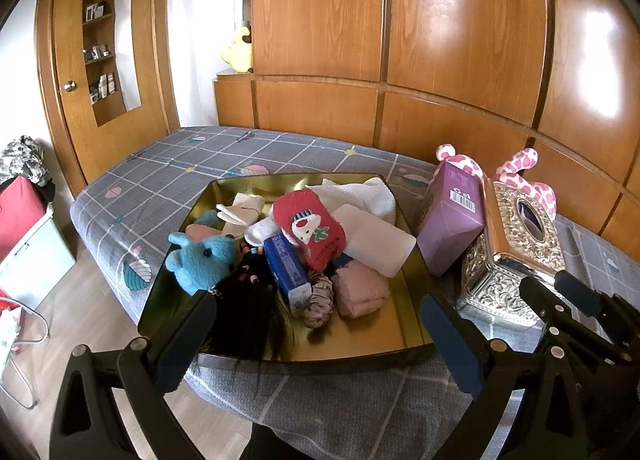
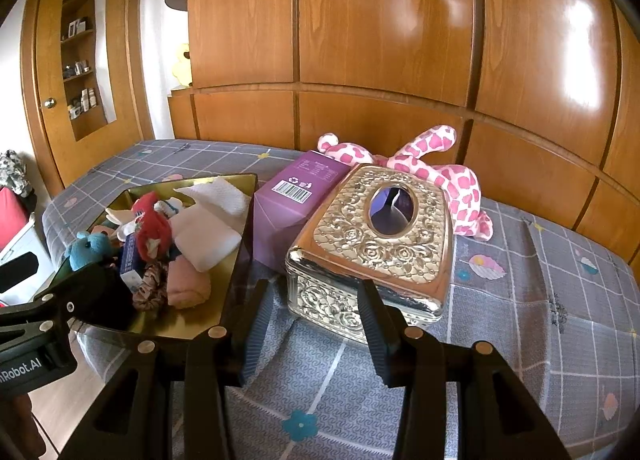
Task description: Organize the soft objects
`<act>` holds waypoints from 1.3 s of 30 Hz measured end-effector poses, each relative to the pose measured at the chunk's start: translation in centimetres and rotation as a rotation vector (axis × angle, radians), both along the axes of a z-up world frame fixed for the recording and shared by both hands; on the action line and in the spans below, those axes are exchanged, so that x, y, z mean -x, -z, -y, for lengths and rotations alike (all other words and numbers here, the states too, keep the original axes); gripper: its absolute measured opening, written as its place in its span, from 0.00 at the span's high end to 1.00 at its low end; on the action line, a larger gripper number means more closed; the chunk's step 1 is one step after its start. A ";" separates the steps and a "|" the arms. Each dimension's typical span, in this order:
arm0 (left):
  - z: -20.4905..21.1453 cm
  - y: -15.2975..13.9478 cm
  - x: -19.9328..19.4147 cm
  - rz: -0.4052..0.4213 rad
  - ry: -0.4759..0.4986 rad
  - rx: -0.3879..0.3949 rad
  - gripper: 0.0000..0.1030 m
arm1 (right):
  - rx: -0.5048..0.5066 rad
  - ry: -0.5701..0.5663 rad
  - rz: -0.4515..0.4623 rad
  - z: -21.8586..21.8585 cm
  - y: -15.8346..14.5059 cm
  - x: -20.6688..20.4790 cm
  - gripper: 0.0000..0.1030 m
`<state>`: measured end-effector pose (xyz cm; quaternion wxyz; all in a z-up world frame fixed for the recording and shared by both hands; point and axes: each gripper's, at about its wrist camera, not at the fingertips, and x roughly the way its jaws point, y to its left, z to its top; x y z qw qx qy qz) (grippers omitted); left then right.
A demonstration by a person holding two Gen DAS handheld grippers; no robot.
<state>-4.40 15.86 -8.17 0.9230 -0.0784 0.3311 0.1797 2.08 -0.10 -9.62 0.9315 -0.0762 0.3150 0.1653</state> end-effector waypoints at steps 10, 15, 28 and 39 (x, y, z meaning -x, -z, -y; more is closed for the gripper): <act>0.0 0.0 -0.1 -0.003 0.005 -0.003 0.00 | 0.000 -0.001 0.001 0.0 0.0 0.0 0.57; 0.0 0.0 0.0 -0.004 0.008 -0.002 0.00 | 0.000 -0.002 0.001 -0.1 -0.1 0.0 0.57; 0.1 0.0 0.0 -0.003 0.006 -0.002 0.00 | -0.002 -0.001 0.002 -0.1 -0.2 0.1 0.57; 0.2 0.0 0.0 -0.003 0.007 -0.007 0.00 | 0.000 -0.007 0.002 0.0 -0.2 0.1 0.57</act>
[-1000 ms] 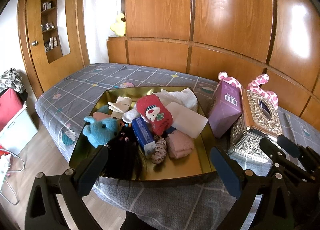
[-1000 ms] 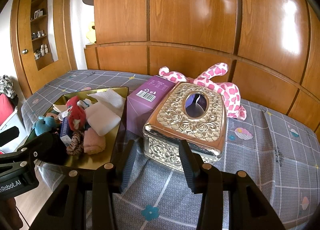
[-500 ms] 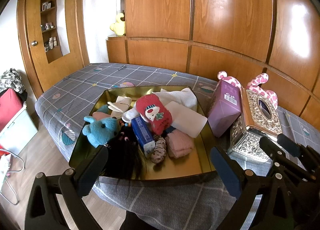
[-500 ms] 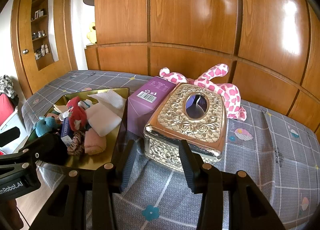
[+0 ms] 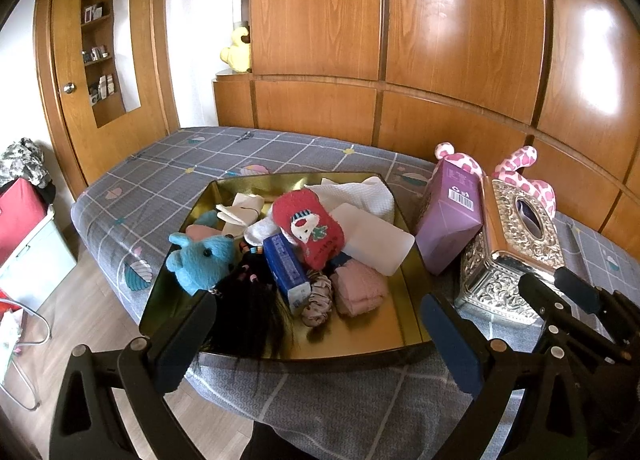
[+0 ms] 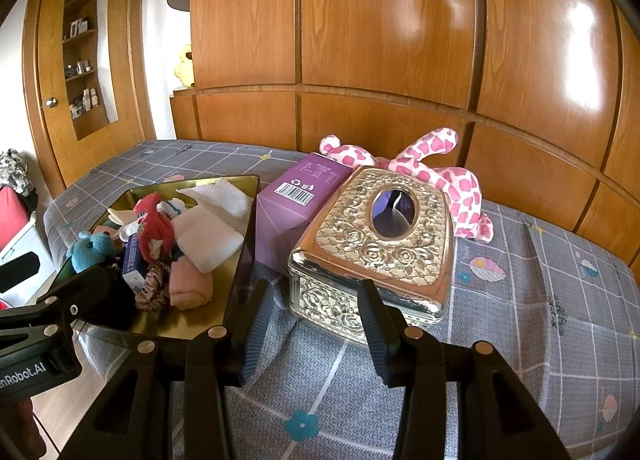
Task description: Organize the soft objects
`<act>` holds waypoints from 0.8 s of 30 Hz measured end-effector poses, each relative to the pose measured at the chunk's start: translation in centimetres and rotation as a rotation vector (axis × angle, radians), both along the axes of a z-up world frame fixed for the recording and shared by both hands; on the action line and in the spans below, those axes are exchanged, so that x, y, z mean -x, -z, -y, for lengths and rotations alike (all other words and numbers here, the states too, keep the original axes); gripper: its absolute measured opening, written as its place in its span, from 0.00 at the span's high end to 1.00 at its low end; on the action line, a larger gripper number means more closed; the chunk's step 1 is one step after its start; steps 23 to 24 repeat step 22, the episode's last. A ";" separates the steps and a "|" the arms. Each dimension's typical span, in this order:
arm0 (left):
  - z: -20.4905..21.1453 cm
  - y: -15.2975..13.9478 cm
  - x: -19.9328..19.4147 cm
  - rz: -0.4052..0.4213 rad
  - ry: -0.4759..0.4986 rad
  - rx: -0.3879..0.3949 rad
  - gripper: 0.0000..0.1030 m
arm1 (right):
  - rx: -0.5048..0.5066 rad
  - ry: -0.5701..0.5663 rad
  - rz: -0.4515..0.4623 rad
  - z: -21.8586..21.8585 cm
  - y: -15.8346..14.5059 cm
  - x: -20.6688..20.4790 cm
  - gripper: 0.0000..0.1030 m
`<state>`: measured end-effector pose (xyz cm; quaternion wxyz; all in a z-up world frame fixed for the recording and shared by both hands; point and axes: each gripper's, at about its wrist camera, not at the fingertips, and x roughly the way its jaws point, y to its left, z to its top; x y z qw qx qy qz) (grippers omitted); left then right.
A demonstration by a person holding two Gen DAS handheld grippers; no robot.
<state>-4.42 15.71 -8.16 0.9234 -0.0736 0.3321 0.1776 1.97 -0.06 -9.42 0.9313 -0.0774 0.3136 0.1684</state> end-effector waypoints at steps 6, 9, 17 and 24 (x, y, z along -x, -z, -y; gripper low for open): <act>0.0 -0.1 0.1 0.000 0.004 -0.003 0.00 | 0.000 0.001 0.001 0.1 0.0 0.0 0.57; 0.0 -0.2 0.1 0.004 0.004 -0.002 0.00 | 0.001 0.000 0.000 0.1 0.0 0.0 0.57; -0.1 -0.1 0.0 0.006 0.019 0.009 0.02 | -0.006 0.014 0.001 0.4 0.1 -0.1 0.57; 0.1 -0.1 0.1 0.015 0.039 0.016 0.00 | -0.028 0.033 0.015 1.3 -0.3 0.0 0.57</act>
